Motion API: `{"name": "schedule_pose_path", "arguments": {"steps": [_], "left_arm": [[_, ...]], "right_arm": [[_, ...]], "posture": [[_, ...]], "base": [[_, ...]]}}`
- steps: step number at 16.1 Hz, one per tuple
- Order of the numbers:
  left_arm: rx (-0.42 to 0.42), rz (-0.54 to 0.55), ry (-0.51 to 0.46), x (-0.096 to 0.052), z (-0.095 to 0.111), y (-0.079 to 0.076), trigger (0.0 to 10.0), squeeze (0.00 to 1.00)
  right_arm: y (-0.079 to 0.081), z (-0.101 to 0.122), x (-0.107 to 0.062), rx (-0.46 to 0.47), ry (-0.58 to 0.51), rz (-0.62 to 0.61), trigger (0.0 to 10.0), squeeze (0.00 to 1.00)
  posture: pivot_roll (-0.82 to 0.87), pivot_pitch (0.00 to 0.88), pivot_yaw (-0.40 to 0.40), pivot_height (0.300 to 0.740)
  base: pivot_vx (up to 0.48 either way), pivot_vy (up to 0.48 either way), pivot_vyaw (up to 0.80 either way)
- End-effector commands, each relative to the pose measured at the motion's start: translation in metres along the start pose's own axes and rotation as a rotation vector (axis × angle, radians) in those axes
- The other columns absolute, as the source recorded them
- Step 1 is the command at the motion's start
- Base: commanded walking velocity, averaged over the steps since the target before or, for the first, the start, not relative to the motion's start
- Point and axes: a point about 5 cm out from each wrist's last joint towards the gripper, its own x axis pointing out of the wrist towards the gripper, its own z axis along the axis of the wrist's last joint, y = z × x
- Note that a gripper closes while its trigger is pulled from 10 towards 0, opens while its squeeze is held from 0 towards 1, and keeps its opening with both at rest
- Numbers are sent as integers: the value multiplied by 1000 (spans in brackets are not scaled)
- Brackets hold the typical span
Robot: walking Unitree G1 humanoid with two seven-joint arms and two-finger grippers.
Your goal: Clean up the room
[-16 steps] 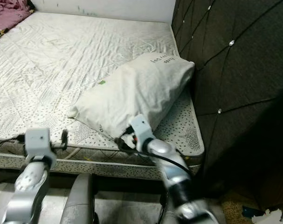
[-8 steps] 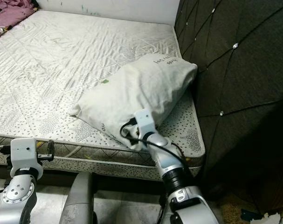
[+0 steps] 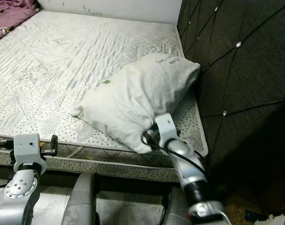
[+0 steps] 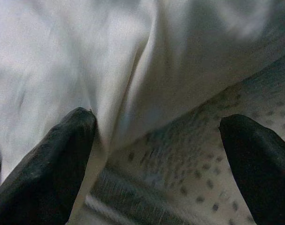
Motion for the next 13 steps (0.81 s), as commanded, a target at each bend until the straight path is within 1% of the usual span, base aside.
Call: {"name": "schedule_pose_path", "arguments": {"steps": [1,2,3,5,7,8,9,11,13], "left_arm": [[13,-10,14,1,-2,-2,10000,0],[12,-17,18,1,-2,-4,10000,0],[9,-24,21,1,-2,-6,10000,0],[7,-27,20,2,-2,-7,10000,0],[6,-27,19,2,-1,-7,10000,0],[6,-23,19,2,-1,-5,10000,0],[7,-21,20,2,-2,-4,10000,0],[6,-22,23,1,-2,-5,10000,0],[4,-35,21,2,-1,-9,10000,0]], "right_arm": [[2,0,-2,-5,10,39,10000,0],[5,-3,-4,8,25,95,10000,0],[14,0,-4,64,25,150,10000,0],[23,7,-2,77,12,187,10000,0],[29,10,-1,101,9,217,10000,0],[37,16,-1,187,11,274,10000,0],[40,19,-1,251,13,305,10000,0],[41,22,1,264,12,294,10000,0],[52,34,9,311,-15,265,10000,0]], "posture": [[165,0,-40,575],[162,0,-39,575],[157,0,-38,575],[166,0,-41,575],[166,0,-41,575],[172,0,-45,575],[173,0,-46,575],[171,0,-45,575],[172,0,-42,575]], "base": [[0,0,0],[0,0,0],[0,0,0],[0,0,0],[0,0,0],[0,0,0],[0,0,0],[0,0,0],[0,0,0]]}}
